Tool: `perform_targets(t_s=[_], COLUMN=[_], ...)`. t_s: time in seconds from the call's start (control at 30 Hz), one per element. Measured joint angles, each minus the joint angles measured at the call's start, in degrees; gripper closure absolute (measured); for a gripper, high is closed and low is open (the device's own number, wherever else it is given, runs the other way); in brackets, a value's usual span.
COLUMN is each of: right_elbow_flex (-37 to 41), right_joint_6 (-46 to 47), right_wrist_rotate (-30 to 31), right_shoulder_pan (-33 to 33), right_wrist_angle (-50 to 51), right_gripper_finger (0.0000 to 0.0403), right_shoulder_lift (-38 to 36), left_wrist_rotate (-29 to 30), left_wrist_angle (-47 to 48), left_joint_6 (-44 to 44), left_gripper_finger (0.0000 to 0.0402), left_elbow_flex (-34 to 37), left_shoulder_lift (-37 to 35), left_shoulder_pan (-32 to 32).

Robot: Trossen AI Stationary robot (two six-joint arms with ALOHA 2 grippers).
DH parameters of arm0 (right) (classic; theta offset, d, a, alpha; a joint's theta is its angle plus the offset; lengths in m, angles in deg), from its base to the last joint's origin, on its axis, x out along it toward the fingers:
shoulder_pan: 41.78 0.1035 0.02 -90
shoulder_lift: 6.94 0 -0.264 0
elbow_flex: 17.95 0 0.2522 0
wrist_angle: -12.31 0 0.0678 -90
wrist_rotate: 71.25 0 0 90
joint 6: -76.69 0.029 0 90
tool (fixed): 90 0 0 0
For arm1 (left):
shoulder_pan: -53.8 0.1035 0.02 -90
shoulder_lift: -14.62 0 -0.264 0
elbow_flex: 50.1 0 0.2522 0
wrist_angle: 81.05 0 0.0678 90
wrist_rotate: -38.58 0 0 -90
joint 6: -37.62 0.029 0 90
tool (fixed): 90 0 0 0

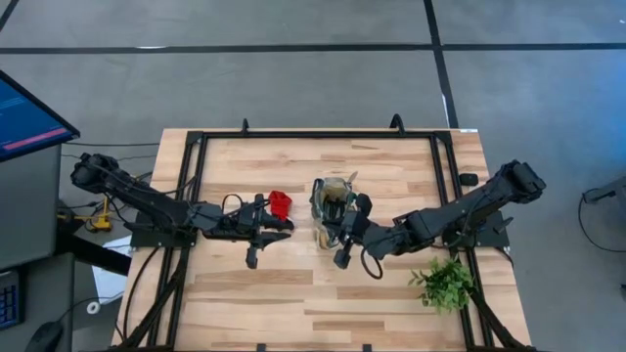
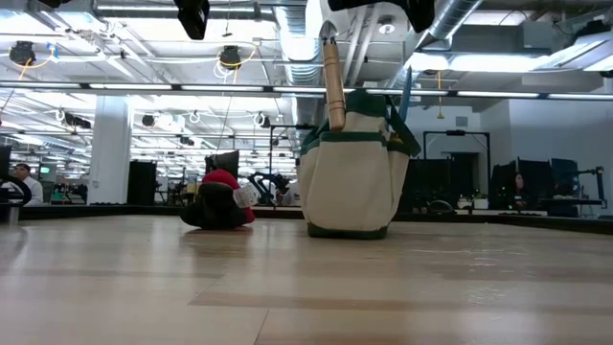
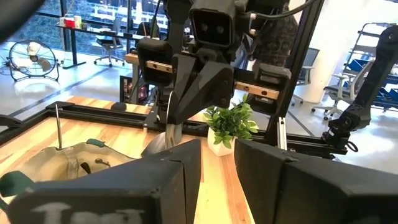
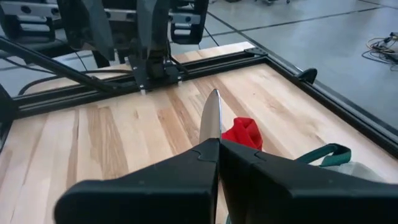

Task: Pick & Place Garden tools in Gardening bag
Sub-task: Put the trowel into the gardening bag

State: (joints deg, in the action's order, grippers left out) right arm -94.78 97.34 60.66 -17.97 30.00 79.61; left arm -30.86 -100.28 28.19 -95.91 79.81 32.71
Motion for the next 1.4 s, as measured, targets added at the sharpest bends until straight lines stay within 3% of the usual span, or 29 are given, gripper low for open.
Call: perform_targets(t_s=[0.17,0.53,0.9,1.23,1.4], right_elbow_flex=[2.1,6.5,6.6,6.6,6.5], right_joint_6=[1.9,-0.1,-2.4,-2.1,0.7], right_wrist_rotate=[0.1,-0.1,-1.2,-2.1,-7.2], right_shoulder_pan=[-0.3,-0.7,-0.7,-0.7,-2.0], right_wrist_angle=[-1.3,-10.3,-15.3,-13.4,-10.8], right_gripper_finger=[0.0403,0.0403,0.0403,0.0403,0.0403], right_shoulder_lift=[0.0,0.2,9.5,9.2,8.8], left_wrist_rotate=[-2.6,-1.8,-1.6,-1.6,-1.6], left_wrist_angle=[2.7,3.4,3.7,3.7,3.8], left_joint_6=[-2.7,-2.9,-2.9,-2.9,-2.9], left_gripper_finger=[0.0314,0.0314,0.0314,0.0314,0.0314], left_elbow_flex=[0.0,0.0,0.0,0.0,0.0], left_shoulder_lift=[0.0,0.5,0.5,0.5,0.5], left_shoulder_pan=[-0.1,-0.6,-0.6,-0.6,-0.6])
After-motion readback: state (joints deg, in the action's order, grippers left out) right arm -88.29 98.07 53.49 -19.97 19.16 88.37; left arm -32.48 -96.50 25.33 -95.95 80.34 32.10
